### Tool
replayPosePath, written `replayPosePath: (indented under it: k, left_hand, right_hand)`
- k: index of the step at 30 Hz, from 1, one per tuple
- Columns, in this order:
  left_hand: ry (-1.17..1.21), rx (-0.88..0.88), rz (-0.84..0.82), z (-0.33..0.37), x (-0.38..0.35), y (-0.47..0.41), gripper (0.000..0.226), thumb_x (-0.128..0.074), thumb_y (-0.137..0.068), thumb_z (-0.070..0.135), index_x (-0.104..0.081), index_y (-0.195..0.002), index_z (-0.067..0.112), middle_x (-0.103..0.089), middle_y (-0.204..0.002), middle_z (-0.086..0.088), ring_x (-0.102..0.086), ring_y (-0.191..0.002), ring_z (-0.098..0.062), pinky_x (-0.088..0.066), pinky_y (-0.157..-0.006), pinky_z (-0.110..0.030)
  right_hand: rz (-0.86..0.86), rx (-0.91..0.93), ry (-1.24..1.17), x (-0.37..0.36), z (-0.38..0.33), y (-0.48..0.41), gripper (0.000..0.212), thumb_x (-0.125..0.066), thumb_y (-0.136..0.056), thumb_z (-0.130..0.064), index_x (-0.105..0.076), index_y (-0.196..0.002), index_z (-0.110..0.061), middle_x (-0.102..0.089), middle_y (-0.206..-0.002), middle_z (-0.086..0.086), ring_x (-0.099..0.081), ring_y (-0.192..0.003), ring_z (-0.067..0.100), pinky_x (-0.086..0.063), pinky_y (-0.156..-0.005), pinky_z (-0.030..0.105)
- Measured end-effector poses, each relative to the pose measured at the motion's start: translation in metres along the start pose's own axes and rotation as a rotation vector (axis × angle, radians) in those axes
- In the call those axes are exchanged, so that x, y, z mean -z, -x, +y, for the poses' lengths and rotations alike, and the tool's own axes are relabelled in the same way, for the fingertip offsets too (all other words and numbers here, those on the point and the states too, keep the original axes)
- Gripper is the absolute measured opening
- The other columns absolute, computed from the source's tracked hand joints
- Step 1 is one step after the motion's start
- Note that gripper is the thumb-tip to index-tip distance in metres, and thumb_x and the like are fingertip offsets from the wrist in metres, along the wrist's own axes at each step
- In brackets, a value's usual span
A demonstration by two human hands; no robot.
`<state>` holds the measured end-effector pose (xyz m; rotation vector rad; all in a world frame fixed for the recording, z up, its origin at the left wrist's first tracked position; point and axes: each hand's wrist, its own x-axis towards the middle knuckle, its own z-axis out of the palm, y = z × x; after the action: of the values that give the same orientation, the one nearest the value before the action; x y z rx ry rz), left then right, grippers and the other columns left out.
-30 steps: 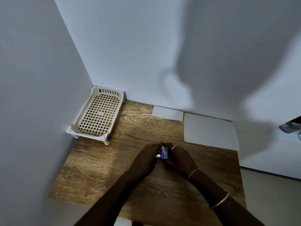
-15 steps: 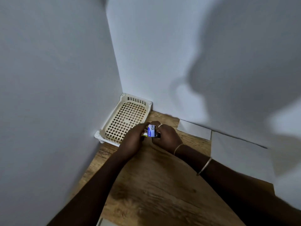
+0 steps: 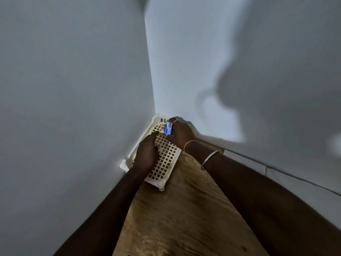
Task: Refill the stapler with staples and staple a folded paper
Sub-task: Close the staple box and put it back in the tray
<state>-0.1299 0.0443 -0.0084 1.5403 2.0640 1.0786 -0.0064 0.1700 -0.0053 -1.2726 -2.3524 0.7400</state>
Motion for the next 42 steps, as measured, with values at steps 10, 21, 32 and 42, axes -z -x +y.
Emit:
replayPosePath:
  k: [10,21,32,42]
  left_hand:
    - [-0.042,0.141,-0.084,-0.015,-0.006,0.018,0.059,-0.049,-0.090,-0.007,-0.047,-0.147,0.008,-0.055,-0.147,-0.011,-0.050,-0.137,-0.027,-0.036,-0.116,-0.047]
    - [-0.013,0.148,-0.011,-0.004,0.004,0.026,0.034,-0.051,-0.098,0.010,-0.063,-0.129,0.014,-0.065,-0.126,0.004,-0.062,-0.118,-0.022,-0.039,-0.102,-0.019]
    - [0.001,0.160,-0.029,-0.005,0.006,0.040,0.047,-0.053,-0.093,-0.002,-0.058,-0.137,0.014,-0.065,-0.123,0.001,-0.054,-0.109,-0.005,-0.030,-0.092,-0.011]
    - [-0.052,0.216,-0.122,-0.007,0.002,0.042,0.066,-0.053,-0.084,-0.007,-0.046,-0.147,0.013,-0.061,-0.138,-0.008,-0.056,-0.128,-0.025,-0.042,-0.109,-0.036]
  right_hand:
    - [-0.118,-0.068,0.118,0.000,-0.003,-0.014,0.025,-0.071,-0.084,-0.016,-0.059,-0.105,-0.011,-0.068,-0.106,0.011,-0.064,-0.102,0.028,-0.047,-0.081,0.030]
    - [-0.168,0.205,0.324,-0.005,-0.019,0.017,0.030,-0.075,-0.082,-0.024,-0.066,-0.109,-0.013,-0.059,-0.116,0.009,-0.058,-0.109,0.030,-0.049,-0.089,0.042]
    - [-0.487,0.382,0.490,0.000,-0.040,0.004,0.036,-0.062,-0.085,0.000,-0.066,-0.117,-0.017,-0.067,-0.115,0.008,-0.061,-0.112,0.030,-0.051,-0.084,0.038]
    - [-0.521,0.362,0.509,0.002,-0.039,0.002,0.035,-0.065,-0.084,0.000,-0.066,-0.118,-0.010,-0.067,-0.115,0.012,-0.063,-0.110,0.032,-0.047,-0.079,0.034]
